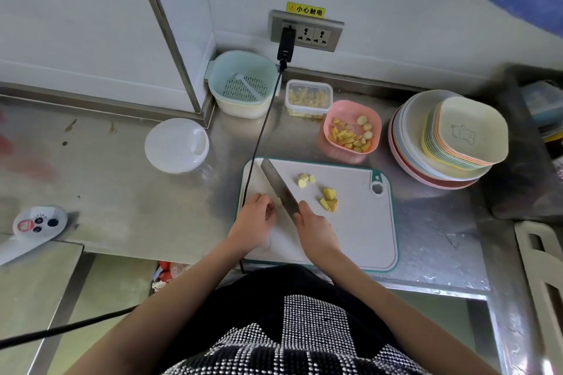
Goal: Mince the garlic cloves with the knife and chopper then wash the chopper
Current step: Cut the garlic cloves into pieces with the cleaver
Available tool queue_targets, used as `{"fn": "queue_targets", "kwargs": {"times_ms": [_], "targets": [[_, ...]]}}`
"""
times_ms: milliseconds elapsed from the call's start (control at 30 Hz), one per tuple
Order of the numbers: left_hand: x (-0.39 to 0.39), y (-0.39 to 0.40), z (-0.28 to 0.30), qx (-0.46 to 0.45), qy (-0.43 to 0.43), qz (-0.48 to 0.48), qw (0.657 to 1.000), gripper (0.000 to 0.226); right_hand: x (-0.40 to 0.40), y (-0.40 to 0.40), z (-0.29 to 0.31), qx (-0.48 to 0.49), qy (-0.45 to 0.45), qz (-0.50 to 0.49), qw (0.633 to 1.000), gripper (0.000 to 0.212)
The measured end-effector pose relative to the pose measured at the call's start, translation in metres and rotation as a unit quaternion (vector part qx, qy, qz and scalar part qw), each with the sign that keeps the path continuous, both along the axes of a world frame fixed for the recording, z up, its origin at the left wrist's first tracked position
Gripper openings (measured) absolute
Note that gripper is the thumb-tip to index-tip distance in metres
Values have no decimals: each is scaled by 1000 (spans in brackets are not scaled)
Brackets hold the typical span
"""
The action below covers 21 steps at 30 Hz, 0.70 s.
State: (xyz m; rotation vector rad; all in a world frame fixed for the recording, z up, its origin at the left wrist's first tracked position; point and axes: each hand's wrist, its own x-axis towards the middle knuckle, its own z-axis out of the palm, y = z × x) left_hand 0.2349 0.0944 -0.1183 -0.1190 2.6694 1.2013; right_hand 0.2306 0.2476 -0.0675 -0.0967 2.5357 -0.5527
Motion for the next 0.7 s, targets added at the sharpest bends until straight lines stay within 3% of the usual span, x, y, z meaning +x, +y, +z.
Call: {"fn": "queue_targets", "kwargs": {"times_ms": [167,267,333,500,700], "targets": [[0,-3,3,3,82,34,996,5,6,18,10,-143,39,-108,983,16],[-6,-1,11,-73,189,-40,978,14,6,30,13,-166,77,-158,970,14],[-8,3,9,-120,215,-107,963,18,7,41,15,-177,95,-204,958,18],[-13,2,-7,-140,150,-121,971,45,11,74,13,-192,105,-310,925,25],[-28,14,-2,-68,113,-106,986,21,19,97,4,-158,116,-362,911,32]]}}
